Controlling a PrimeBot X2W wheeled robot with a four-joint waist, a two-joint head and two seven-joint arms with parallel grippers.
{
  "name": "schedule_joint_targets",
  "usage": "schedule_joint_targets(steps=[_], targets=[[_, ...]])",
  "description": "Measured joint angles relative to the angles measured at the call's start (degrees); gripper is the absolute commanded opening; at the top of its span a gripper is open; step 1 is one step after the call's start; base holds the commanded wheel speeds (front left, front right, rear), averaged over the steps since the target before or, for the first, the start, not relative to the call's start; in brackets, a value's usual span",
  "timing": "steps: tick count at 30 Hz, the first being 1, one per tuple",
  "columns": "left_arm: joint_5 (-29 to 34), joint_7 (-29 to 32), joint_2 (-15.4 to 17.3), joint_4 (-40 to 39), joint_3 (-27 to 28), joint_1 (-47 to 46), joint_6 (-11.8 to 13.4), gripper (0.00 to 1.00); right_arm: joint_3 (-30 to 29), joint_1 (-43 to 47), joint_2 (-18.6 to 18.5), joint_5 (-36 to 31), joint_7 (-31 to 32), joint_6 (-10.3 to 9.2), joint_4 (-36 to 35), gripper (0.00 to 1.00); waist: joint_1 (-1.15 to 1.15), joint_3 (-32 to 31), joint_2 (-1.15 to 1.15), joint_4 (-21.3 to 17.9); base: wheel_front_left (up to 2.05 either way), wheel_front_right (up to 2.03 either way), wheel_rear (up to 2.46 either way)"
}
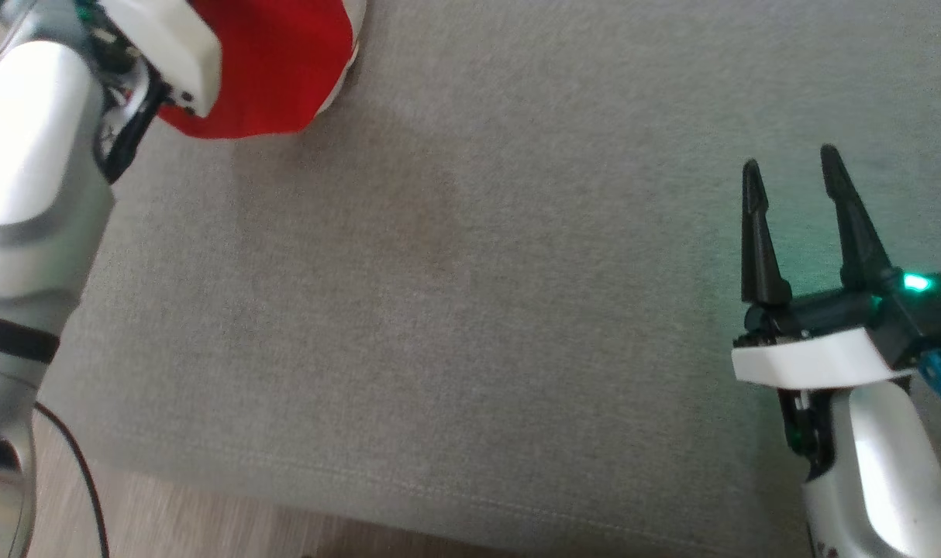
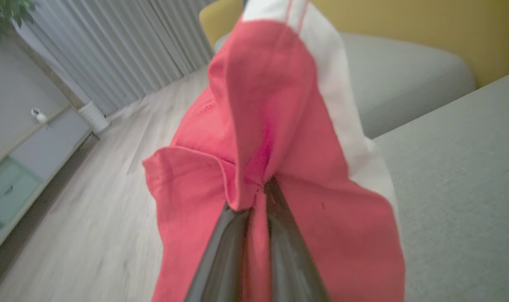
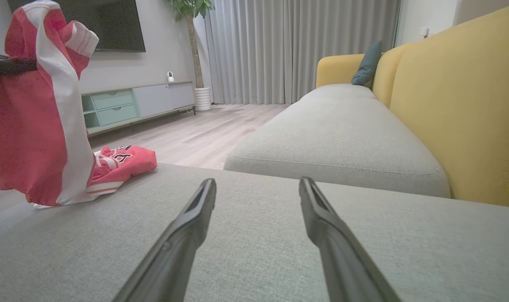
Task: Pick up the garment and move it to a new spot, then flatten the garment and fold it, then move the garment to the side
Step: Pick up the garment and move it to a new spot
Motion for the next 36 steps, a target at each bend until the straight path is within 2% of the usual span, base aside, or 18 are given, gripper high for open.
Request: schedule_joint_targets(steps=[7,11,16,19,20,27,28,30,36], targets=[[1.34,0.18,0.70,-9.57,-5.47,0.15,-0.04,0.00,-0.52,2.21,0.04,3.31,0.01,0.00,0.74,1.00,0.00,-5.27,0.00,-4.69,0.00,0.00,0.00],[1.13,2.60,0.64,-14.63,-9.95,0.94,-0.10,0.00,-0.34,2.35,0.05,5.11,0.01,0.00,0.69,1.00,0.00,-7.09,0.00,-8.88,0.00,0.00,0.00],[-2.13,4.97,-0.12,-17.96,-17.00,2.68,-0.11,0.00,0.43,3.56,0.08,6.78,0.01,0.00,0.56,1.00,0.00,-8.10,0.00,-14.89,0.00,0.00,0.00],[-4.46,5.17,-1.55,-17.64,-20.41,4.04,-0.10,0.00,1.49,3.52,0.12,7.86,0.01,0.00,0.36,1.00,0.00,-7.94,0.00,-18.59,0.00,0.00,0.00],[-6.13,5.04,-3.12,-15.91,-21.91,4.77,-0.10,0.00,1.86,3.42,0.13,8.51,0.01,0.00,0.10,1.00,0.00,-7.50,0.00,-21.01,0.00,0.00,0.00],[-9.95,0.10,-10.69,-3.23,-22.84,5.75,0.35,0.00,3.66,3.18,0.14,10.26,0.01,0.00,-0.10,1.00,0.00,-4.44,0.00,-27.85,0.00,0.00,0.00],[-10.02,-1.11,-11.70,-1.22,-22.65,5.89,0.83,0.17,4.05,3.15,0.14,10.49,0.01,0.00,-0.10,1.00,0.00,-3.98,0.00,-28.56,0.00,0.00,0.00],[-10.02,-2.75,-13.51,2.48,-22.46,6.53,1.64,1.00,4.97,3.10,0.14,10.91,0.01,0.00,-0.10,1.00,0.00,-3.18,0.00,-29.87,0.00,0.00,0.00],[-10.00,-5.35,-17.11,8.26,-22.46,7.79,1.91,1.00,5.00,3.10,0.15,11.20,0.01,0.00,-0.10,1.00,0.00,-1.97,0.00,-30.72,0.00,0.00,0.00]])
